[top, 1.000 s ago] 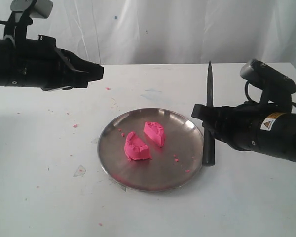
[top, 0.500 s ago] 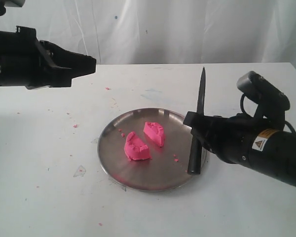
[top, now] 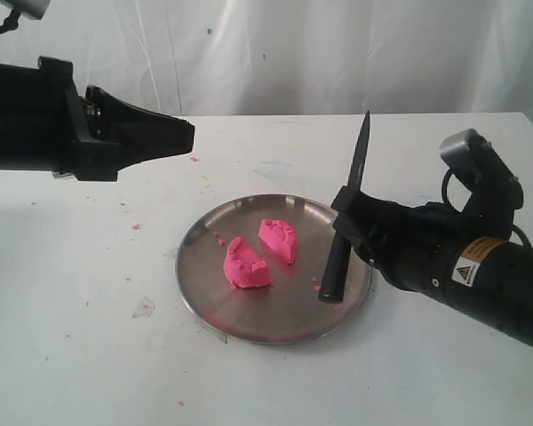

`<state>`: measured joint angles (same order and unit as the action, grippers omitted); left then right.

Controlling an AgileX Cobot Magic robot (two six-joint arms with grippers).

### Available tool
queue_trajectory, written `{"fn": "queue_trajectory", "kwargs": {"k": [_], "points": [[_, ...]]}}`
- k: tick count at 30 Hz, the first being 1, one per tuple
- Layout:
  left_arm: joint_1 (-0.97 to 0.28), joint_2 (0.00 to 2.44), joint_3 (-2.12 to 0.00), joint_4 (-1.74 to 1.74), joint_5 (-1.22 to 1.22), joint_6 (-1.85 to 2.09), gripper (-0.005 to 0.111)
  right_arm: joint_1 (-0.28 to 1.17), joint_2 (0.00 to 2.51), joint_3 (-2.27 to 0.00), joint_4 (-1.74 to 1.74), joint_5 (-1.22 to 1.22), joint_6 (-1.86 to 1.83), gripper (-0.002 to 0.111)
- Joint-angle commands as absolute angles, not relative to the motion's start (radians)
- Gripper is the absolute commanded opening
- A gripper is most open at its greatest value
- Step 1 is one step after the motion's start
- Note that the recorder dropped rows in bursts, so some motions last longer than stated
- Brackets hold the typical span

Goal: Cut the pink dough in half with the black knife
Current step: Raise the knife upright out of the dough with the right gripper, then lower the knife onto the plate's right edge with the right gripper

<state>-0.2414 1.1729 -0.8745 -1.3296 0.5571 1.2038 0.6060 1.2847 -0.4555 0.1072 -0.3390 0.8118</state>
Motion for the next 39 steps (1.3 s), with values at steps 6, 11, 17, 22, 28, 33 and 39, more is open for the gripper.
{"fn": "queue_trajectory", "kwargs": {"k": [6, 11, 17, 22, 28, 33, 39], "points": [[-0.244, 1.165, -0.869, -1.336, 0.441, 1.209, 0.0, 0.609, 1.306, -0.451, 0.101, -0.383, 0.88, 0.0], [-0.244, 1.165, -0.869, -1.336, 0.411, 1.209, 0.0, 0.609, 1.321, -0.451, 0.101, -0.383, 0.901, 0.0], [-0.244, 1.165, -0.869, -1.336, 0.411, 1.209, 0.0, 0.609, 1.323, -0.451, 0.101, -0.38, 0.901, 0.0], [-0.244, 1.165, -0.869, -1.336, 0.411, 1.209, 0.0, 0.609, 1.338, -0.434, 0.143, -0.394, 0.905, 0.0], [-0.244, 1.165, -0.869, -1.336, 0.411, 1.209, 0.0, 0.609, 1.414, -0.386, 0.18, -0.473, 1.0, 0.0], [-0.244, 1.165, -0.869, -1.336, 0.411, 1.209, 0.0, 0.609, 1.475, -0.384, 0.089, -0.528, 1.07, 0.0], [-0.244, 1.165, -0.869, -1.336, 0.411, 1.209, 0.0, 0.609, 1.57, -0.406, 0.086, -0.555, 1.081, 0.0]]}}
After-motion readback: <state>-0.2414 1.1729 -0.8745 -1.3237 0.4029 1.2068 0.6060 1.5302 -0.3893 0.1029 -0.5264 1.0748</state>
